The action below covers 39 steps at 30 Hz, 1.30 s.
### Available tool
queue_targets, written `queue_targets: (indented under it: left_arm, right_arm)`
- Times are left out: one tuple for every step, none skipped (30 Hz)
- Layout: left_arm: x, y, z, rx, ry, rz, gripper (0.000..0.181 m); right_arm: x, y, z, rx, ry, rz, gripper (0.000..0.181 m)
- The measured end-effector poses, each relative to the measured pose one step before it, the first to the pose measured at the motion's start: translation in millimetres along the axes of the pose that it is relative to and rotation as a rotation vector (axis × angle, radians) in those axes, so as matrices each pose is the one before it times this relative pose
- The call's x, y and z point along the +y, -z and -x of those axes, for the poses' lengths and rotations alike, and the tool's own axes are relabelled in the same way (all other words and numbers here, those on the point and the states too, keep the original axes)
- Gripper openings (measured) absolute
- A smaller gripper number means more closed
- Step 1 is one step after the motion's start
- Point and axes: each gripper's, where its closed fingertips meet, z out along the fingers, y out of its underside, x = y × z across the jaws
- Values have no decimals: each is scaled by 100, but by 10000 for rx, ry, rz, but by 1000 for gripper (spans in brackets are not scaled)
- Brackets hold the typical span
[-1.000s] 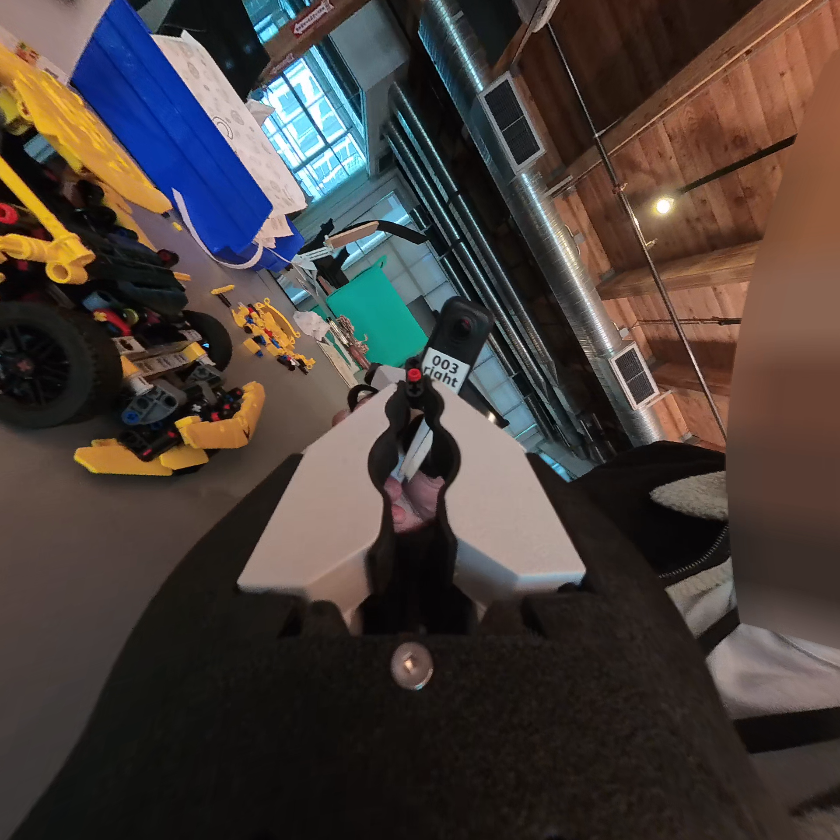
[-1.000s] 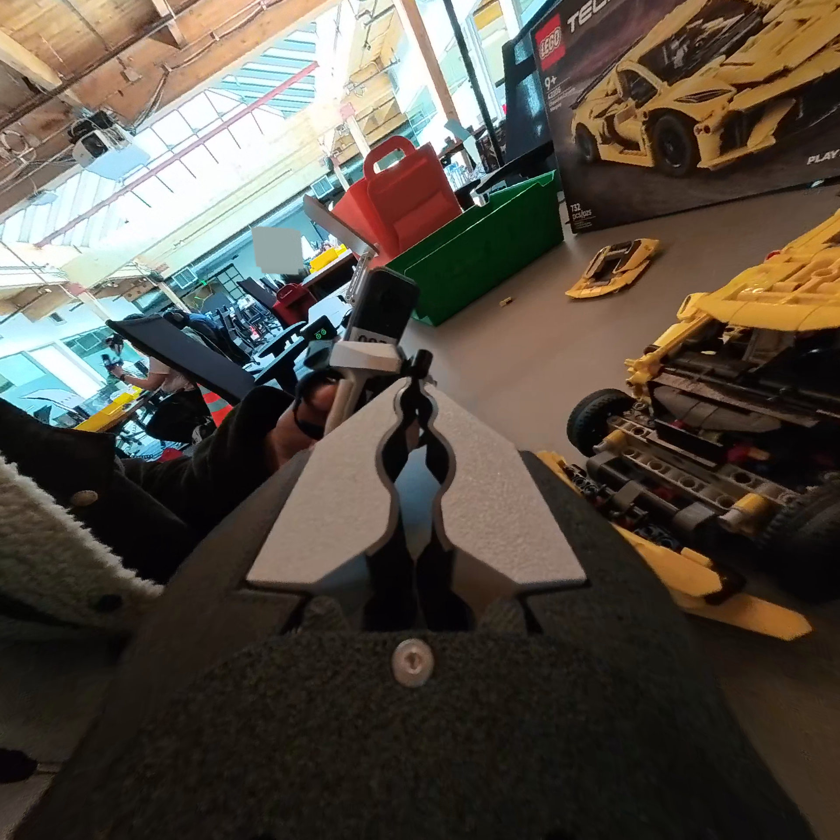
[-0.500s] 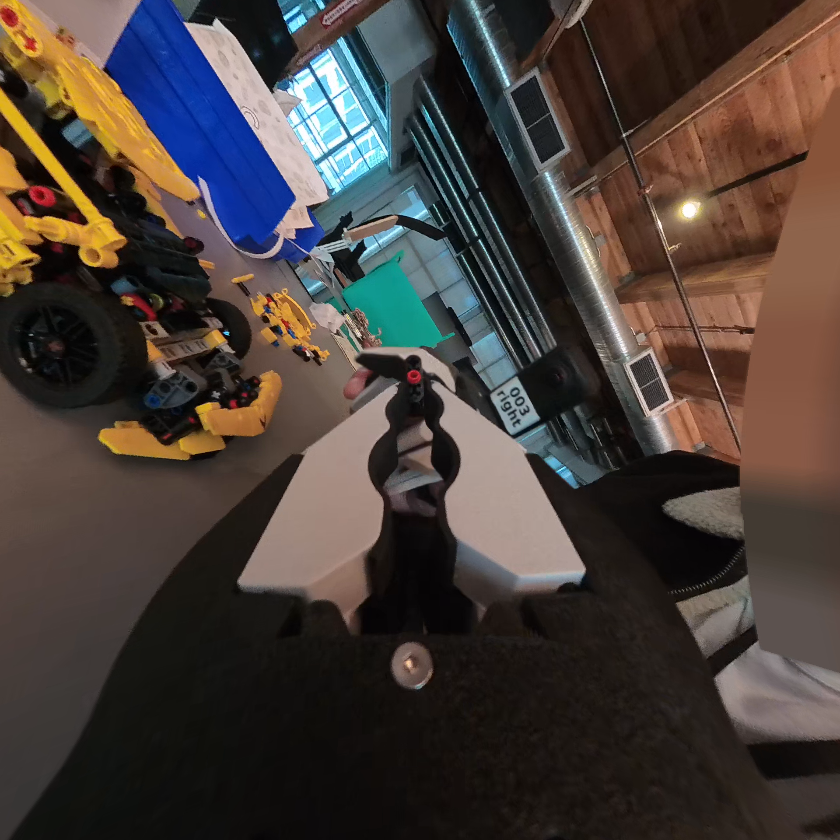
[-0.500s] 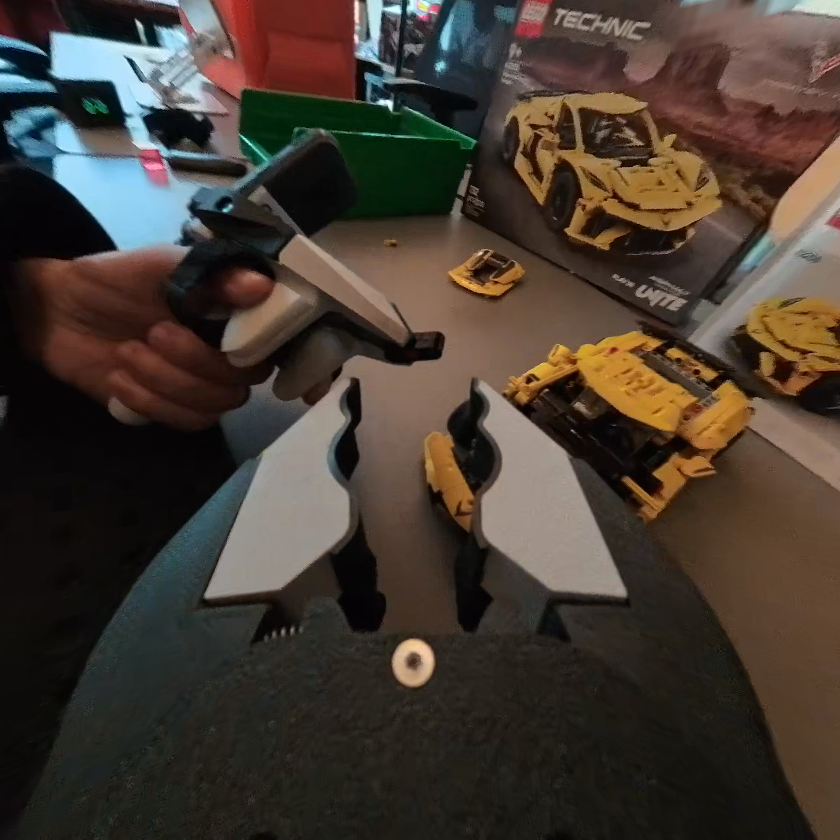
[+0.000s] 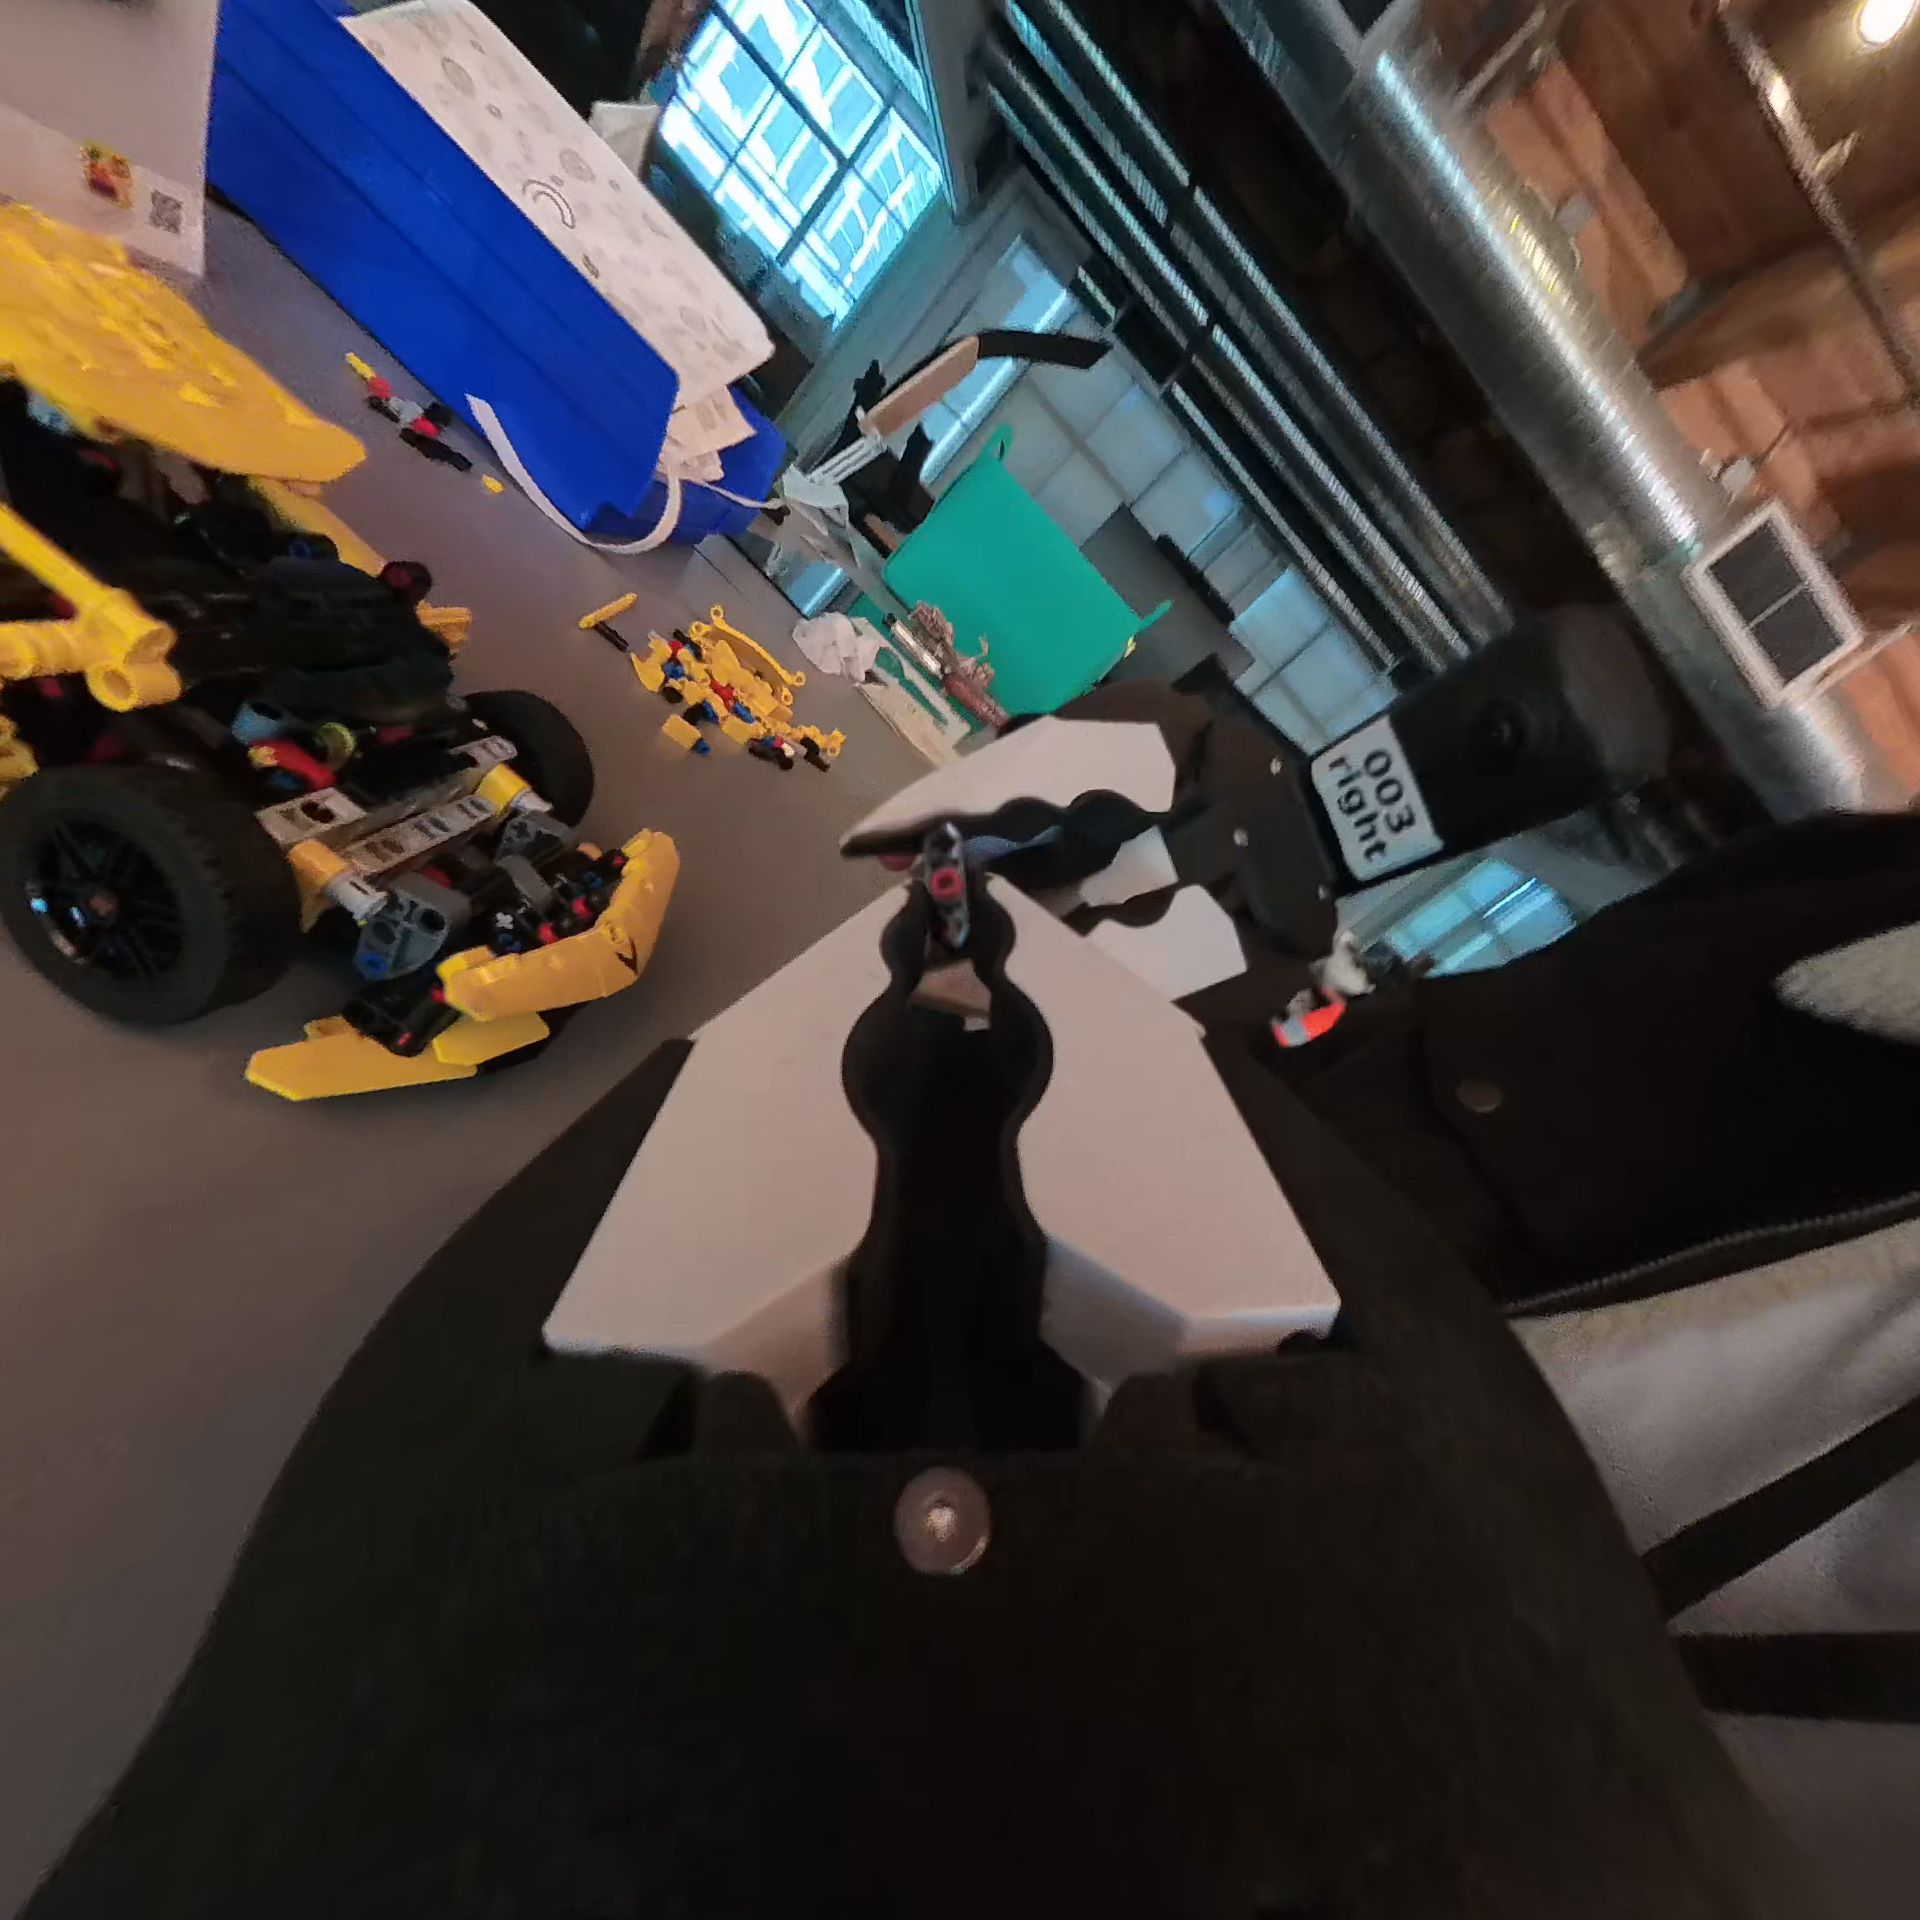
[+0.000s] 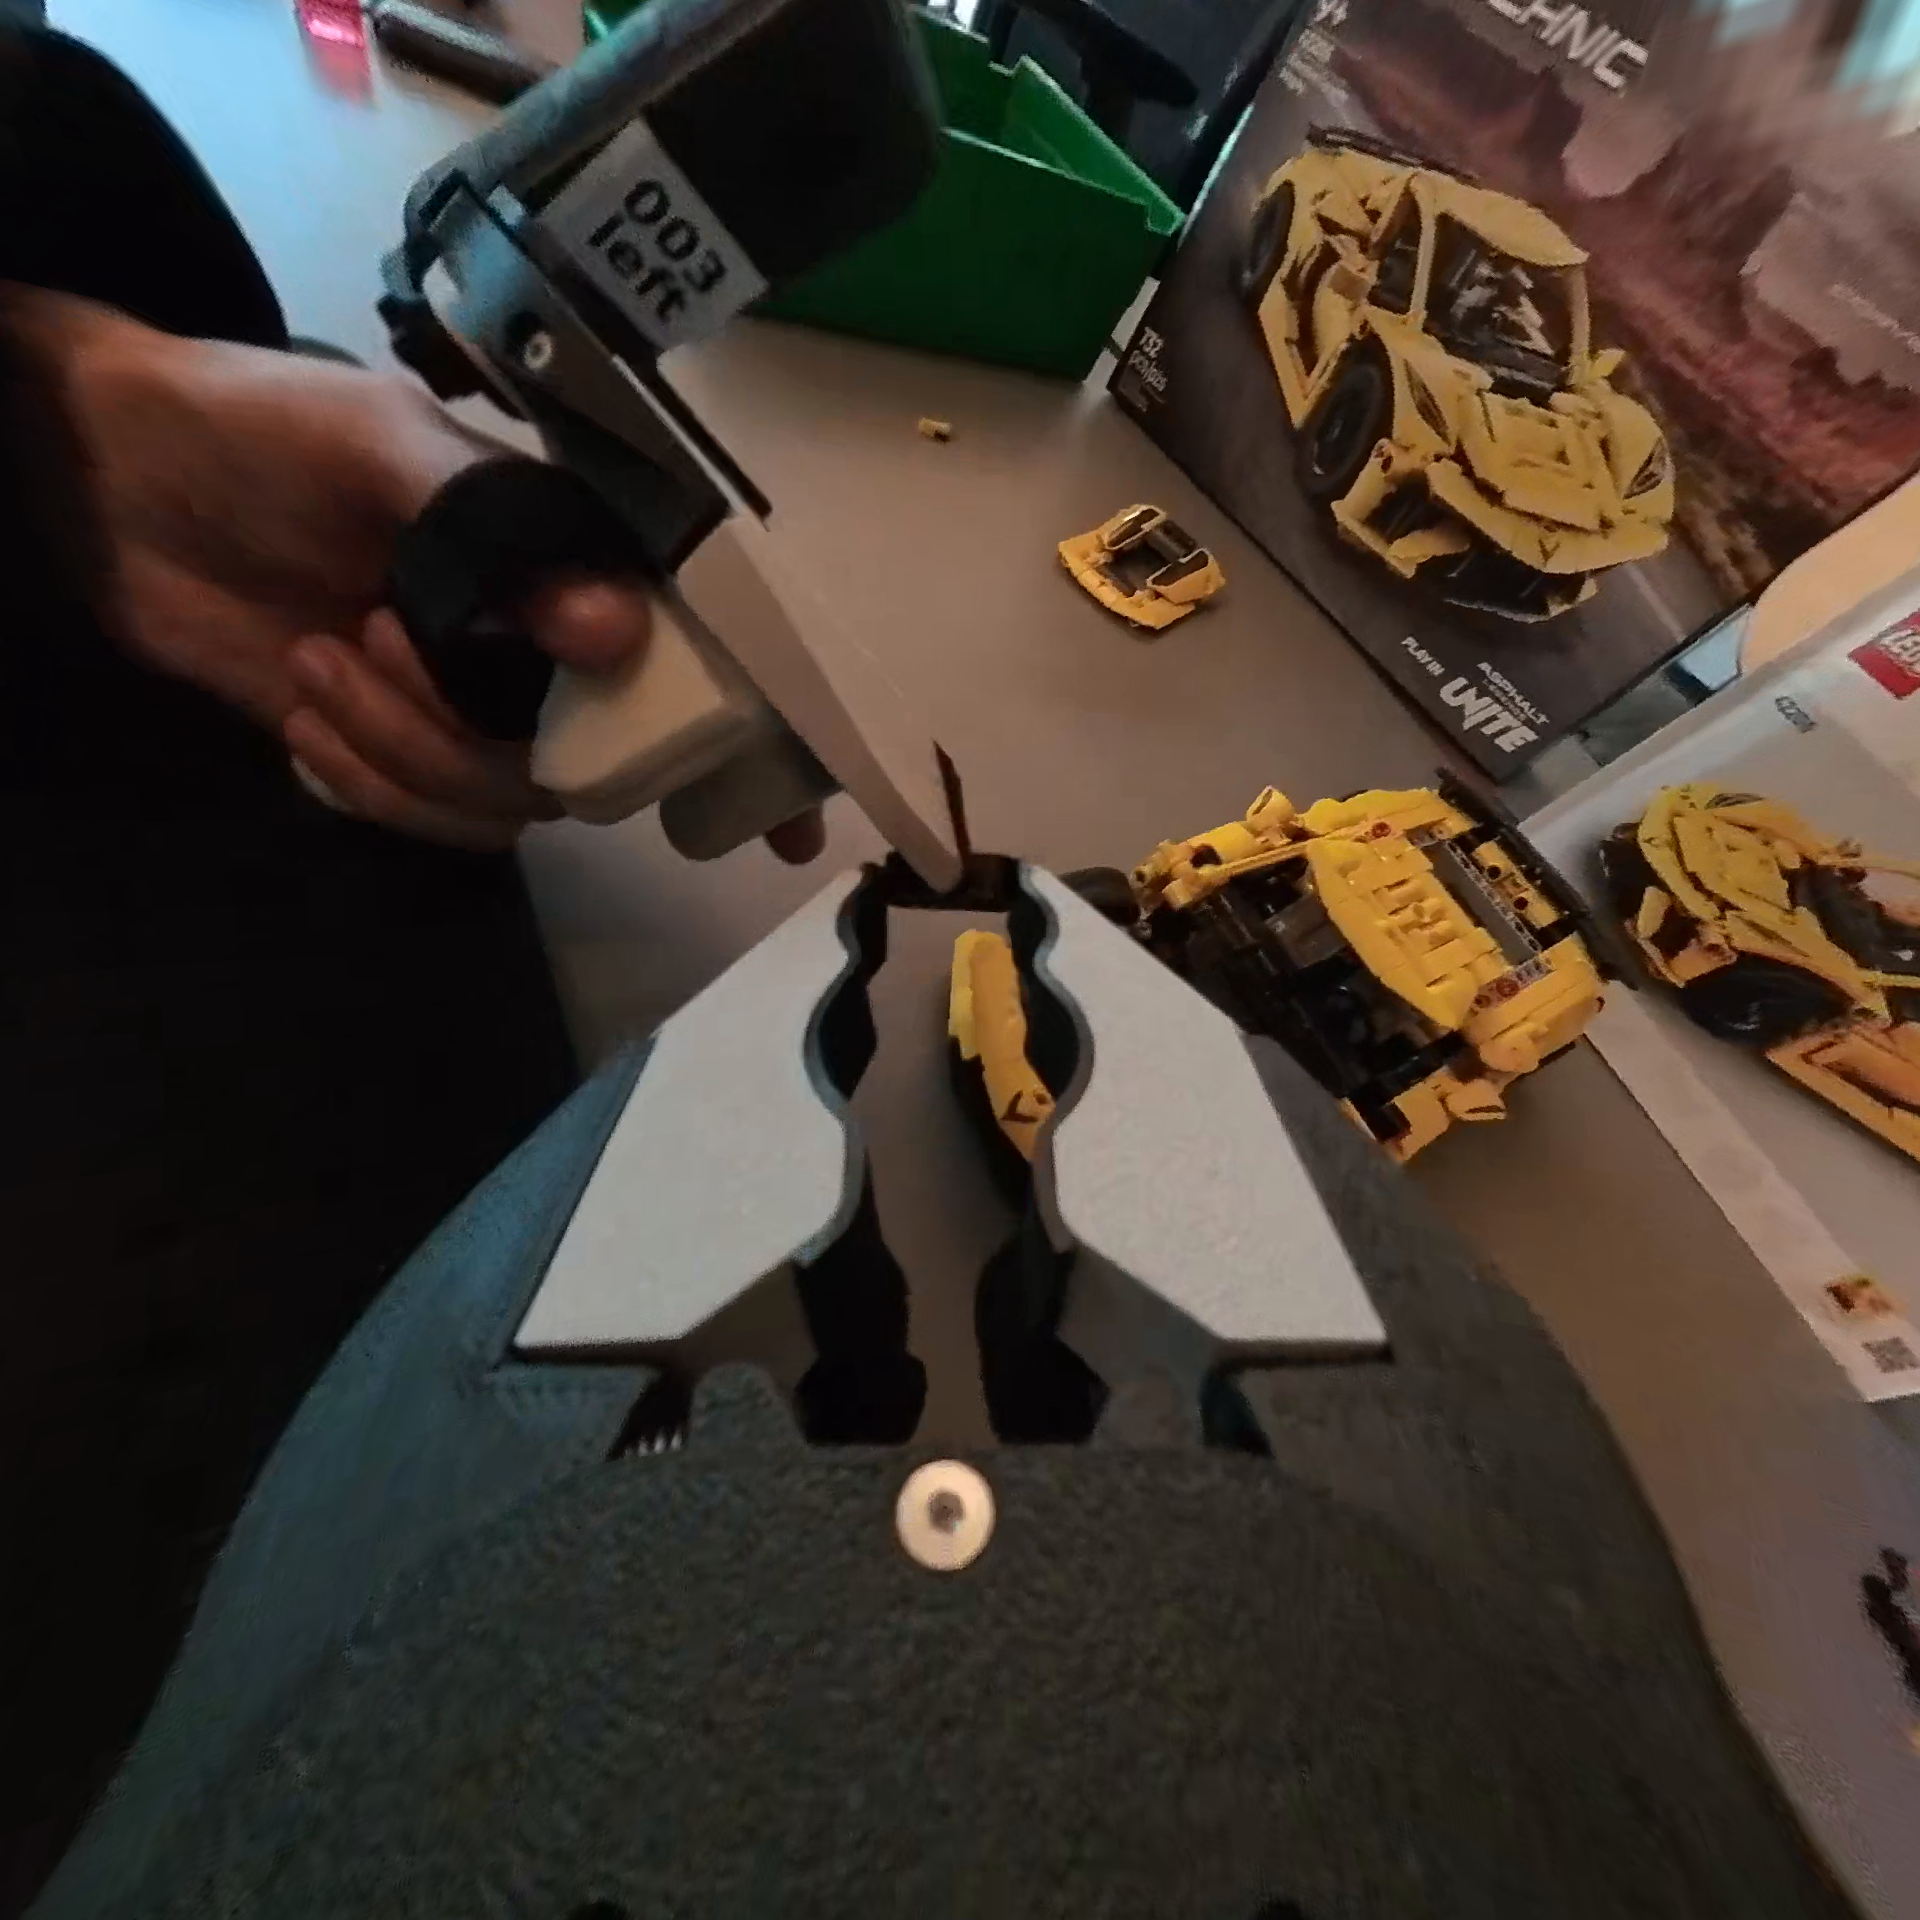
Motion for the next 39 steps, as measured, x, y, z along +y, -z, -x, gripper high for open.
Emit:
queue_targets:
  left_arm:
    - [142,-77,-151,-56,-278,94,7]
    - [134,-83,-211,-10,-224,59,7]
    - [109,-51,-156,-30,-204,55,7]
    - [79,-23,-65,-70,-196,55,6]
    - [64,1,-31,-49,-143,60,6]
    - [-21,50,-102,60,-25,3,6]
    - [-99,95,-158,154,63,-57,6]
    - [-67,125,-107,123,79,-30,6]
    - [3,94,-34,54,56,23,6]
    - [71,44,-39,7,-11,49,6]
    - [107,5,13,-72,-97,78,6]
    - [112,-13,52,-87,-125,99,6]
    - [95,36,-51,29,-71,98,6]
    - [75,4,-7,23,-11,71,5]
    - [110,-43,-23,-29,-67,64,5]
    - [109,-2,-95,-53,-242,88,5]
    - [-322,374,201,-272,-408,-172,6]
    - [-1020,1093,561,-305,-332,-512,6]
    - [-1029,1284,563,-107,-143,-397,6]
    - [-421,790,512,-180,-178,-85,5]
    - [136,62,159,-119,-186,126,6]
    - [358,-399,-176,34,-38,169,6]
    - [403,-475,-142,41,6,210,6]
    - [191,-291,-170,106,42,108,6]
    - [-75,-98,-275,212,132,-82,6]
    - [-114,-51,-328,260,222,-141,6]
    - [-42,-68,-335,266,266,-107,6]
    - [48,-80,-163,170,264,-53,6]
    - [-13,-4,67,46,218,-54,6]
    - [-99,103,77,67,216,-85,6]
    - [-82,113,-51,181,285,-76,7]
    - [9,71,-82,197,299,-26,6]
    - [65,-35,22,60,151,24,6]
    - [137,-103,60,-71,-55,90,6]
    - [257,-209,-24,-78,-177,168,6]
    - [373,-300,-153,-27,-209,231,6]
    - [334,-319,-185,17,-170,211,6]
    - [129,-229,-142,40,-69,79,6]
    - [-23,-126,-27,33,51,-29,6]
  right_arm:
    - [32,125,228,-131,304,38,23]
    - [-87,158,310,-221,163,-56,23]
    - [-9,123,88,-117,48,-13,23]
    - [54,64,83,-114,-7,43,23]
    - [38,26,51,-41,64,53,23]
    - [-75,55,9,67,136,-7,23]
    - [-242,55,3,111,49,-72,23]
    - [-115,-25,37,52,-1,12,23]
    - [-35,-27,46,21,89,-12,23]
    - [0,20,118,-88,17,-52,23]
    - [105,-13,94,-133,-82,1,23]
    - [125,-8,82,-135,-64,19,23]
    - [-37,73,195,-243,-147,-95,23]
    - [104,-12,84,-216,-258,-1,22]
    - [58,53,176,-375,-373,-94,22]
    - [23,143,271,-603,-679,-147,23]
    - [395,250,-246,-334,-694,-6,22]
    - [909,511,-461,-473,-764,109,22]
    - [517,686,396,-1234,-1215,-117,23]
    - [-612,750,206,-784,-805,-764,22]
    - [-736,446,-361,-27,-222,-682,22]
    - [101,-121,-159,37,-2,49,22]
    - [433,-372,-68,229,430,340,23]
    - [187,-300,13,296,530,187,23]
    - [-162,-152,228,103,315,-85,23]
    - [-229,-43,114,52,128,-172,23]
    - [-32,-1,-276,169,37,-80,23]
    - [198,40,-619,300,51,46,23]
    - [434,217,-1033,516,97,227,23]
    - [479,528,-1163,548,245,310,23]
    - [854,927,-1590,701,477,581,23]
    - [1431,1374,-2622,1176,644,848,23]
    - [2024,1560,-3479,1521,622,926,23]
    - [2591,1260,-3605,1435,386,909,23]
    - [2884,595,-3053,1012,-119,843,23]
    - [2818,-15,-2021,366,-576,851,23]
    - [2104,-306,-1098,-45,-633,597,23]
    - [1206,-318,-792,24,-432,167,23]
    - [751,-282,-567,92,-205,1,28]
